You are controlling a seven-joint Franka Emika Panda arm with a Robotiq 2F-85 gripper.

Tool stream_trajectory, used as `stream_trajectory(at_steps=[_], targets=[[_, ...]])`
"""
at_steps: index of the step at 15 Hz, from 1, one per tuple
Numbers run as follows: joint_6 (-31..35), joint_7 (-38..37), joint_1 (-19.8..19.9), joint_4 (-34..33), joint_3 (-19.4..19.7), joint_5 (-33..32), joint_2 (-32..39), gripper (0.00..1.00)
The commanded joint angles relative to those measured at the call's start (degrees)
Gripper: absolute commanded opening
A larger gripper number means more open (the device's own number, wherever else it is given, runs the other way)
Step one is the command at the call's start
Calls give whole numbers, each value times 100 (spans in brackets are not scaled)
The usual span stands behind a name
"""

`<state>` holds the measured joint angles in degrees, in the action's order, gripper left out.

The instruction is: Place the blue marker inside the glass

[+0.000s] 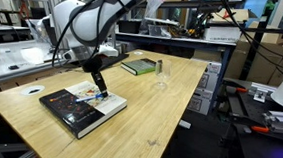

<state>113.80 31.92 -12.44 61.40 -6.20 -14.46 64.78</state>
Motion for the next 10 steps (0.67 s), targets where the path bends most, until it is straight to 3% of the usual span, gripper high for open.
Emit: stream_trajectory(at_steps=[1, 5, 10], targets=[[-176, -89, -61, -406, 33, -47, 266, 32], [-216, -115, -77, -533, 72, -60, 367, 5], [-354, 130, -64, -631, -39, -20, 394, 0]])
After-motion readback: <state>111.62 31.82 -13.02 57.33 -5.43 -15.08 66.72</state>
